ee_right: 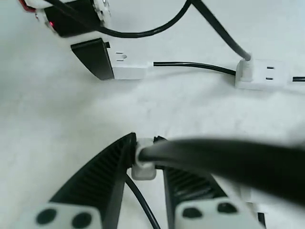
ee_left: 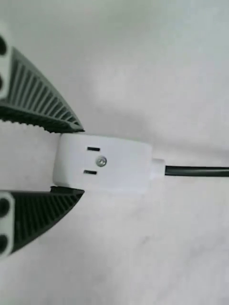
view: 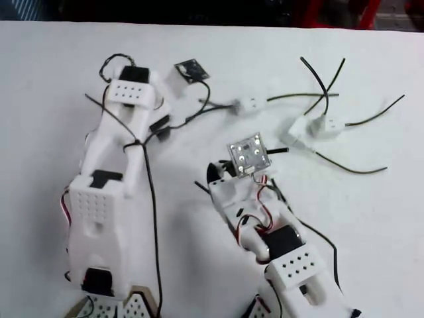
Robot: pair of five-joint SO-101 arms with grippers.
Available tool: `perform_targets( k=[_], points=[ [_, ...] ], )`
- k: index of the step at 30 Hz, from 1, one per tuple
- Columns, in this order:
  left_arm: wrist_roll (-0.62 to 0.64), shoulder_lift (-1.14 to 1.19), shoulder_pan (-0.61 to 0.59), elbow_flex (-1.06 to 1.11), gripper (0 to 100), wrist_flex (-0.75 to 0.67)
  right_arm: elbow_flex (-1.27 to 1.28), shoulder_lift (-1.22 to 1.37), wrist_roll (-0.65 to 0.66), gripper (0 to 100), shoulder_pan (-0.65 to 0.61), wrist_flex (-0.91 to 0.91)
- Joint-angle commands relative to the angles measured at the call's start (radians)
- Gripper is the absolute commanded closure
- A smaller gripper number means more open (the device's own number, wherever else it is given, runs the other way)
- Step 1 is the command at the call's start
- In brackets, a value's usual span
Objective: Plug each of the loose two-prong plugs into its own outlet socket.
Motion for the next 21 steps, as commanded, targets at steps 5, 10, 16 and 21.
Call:
perform_targets(
  k=[5, 10, 16, 21],
  points=[
    [0.077, -0.182, 0.002, -0.020, 95, 0.196, 0.002, -0.022, -0.014, 98.1, 0.059, -0.085],
    [0.100, -0.288, 0.015, 0.097, 95, 0.233, 0.017, -0.022, -0.029, 98.1, 0.119, -0.145],
    [0.101, -0.599, 0.051, 0.500, 95, 0.124, 0.015, -0.022, -0.069, 98.1, 0.140, -0.150],
    [0.101, -0.937, 0.085, 0.945, 95, -0.083, 0.015, -0.022, -0.069, 98.1, 0.140, -0.150]
  ],
)
